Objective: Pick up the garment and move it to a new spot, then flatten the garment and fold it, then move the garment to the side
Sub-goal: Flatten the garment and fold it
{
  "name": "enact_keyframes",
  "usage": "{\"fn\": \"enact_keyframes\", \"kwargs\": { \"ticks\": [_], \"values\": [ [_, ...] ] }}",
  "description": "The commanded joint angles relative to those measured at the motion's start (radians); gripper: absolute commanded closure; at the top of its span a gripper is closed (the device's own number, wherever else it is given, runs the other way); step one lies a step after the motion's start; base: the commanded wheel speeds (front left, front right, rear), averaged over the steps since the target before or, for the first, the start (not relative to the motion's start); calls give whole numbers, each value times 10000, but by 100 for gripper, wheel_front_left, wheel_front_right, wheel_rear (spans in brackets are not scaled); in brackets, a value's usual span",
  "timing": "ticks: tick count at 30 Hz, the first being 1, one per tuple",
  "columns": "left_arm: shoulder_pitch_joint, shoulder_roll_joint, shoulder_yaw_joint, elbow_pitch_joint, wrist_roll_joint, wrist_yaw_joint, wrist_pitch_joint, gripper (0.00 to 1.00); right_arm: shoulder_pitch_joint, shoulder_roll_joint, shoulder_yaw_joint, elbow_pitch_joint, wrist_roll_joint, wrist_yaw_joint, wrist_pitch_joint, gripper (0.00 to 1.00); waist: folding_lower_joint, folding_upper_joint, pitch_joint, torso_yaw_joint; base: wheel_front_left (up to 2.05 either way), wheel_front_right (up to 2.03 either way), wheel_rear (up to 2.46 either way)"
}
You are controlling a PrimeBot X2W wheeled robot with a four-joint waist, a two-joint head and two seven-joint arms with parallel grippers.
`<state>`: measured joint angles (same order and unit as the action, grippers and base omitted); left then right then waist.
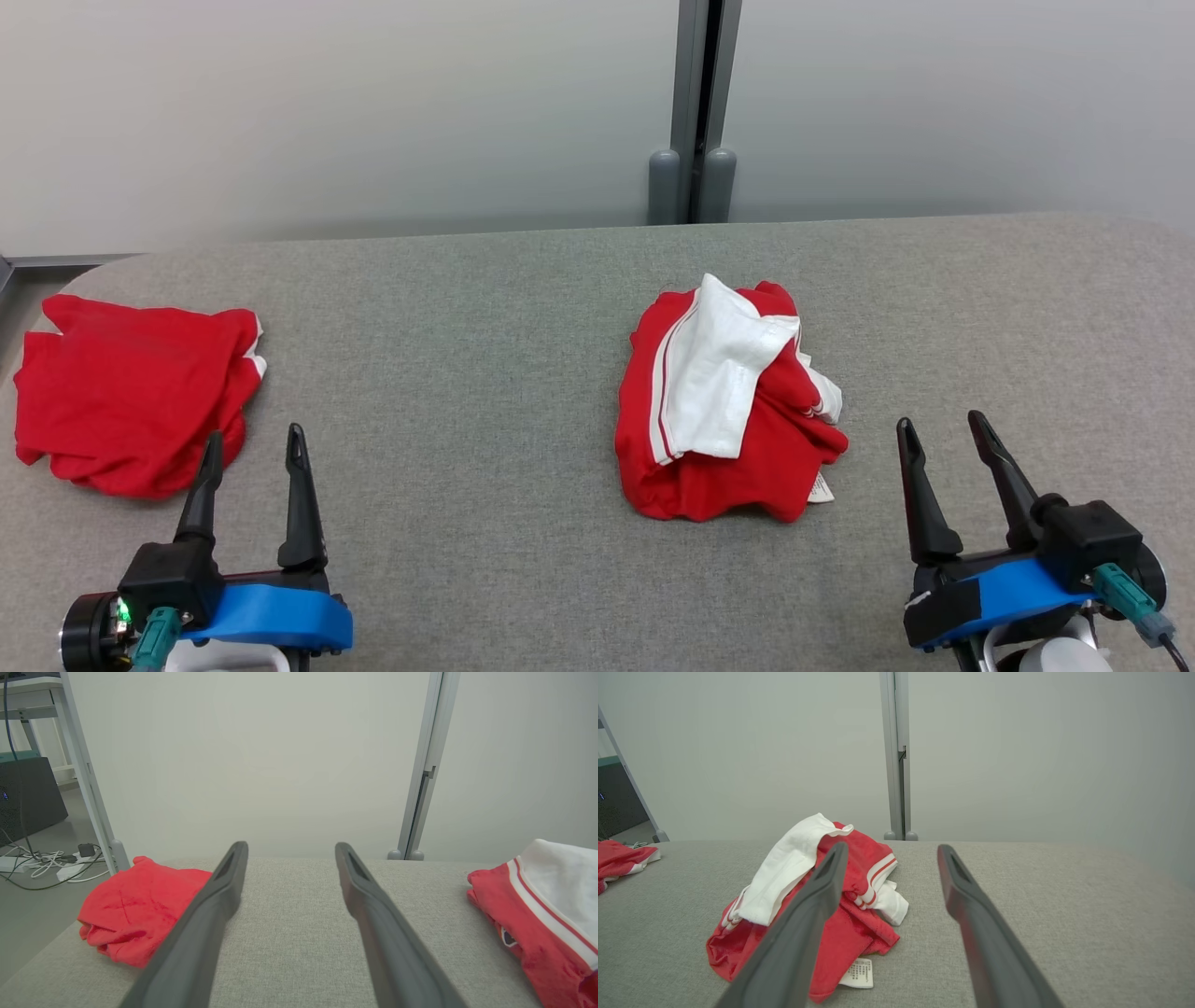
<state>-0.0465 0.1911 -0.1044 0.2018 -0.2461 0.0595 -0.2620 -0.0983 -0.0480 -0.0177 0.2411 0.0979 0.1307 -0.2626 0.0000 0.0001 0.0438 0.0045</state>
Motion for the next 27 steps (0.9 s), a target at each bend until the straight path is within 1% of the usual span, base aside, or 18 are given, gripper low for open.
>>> {"fn": "enact_keyframes", "kwargs": {
  "ticks": [1, 8, 15, 20, 27],
  "values": [
    [-14, 8, 72, 11, 49, -37, -44, 0, 94, -43, -6, 21, -10, 1, -33, 0, 0, -1, 4, 5, 0, 0, 0],
    [-48, -63, 105, 33, 86, -46, -45, 0, -106, -43, 80, 119, 111, 3, -33, 0, 0, -1, 0, 65, 0, 0, 0],
    [-203, -189, -11, -26, 164, -68, -45, 0, -888, -46, 728, 653, 408, 1, 10, 0, 0, -1, 157, 251, 0, 0, 0],
    [-437, -289, -131, 92, 166, -231, -44, 0, -1721, -41, 1024, 1441, 429, 3, 6, 0, 0, -1, 437, 553, 0, 0, 0],
    [-887, -532, -226, 277, 287, -442, -45, 0, -2886, -44, 1064, 3082, 338, 1, -13, 0, 0, -1, 975, 1151, 0, 0, 0]
  ]
}}
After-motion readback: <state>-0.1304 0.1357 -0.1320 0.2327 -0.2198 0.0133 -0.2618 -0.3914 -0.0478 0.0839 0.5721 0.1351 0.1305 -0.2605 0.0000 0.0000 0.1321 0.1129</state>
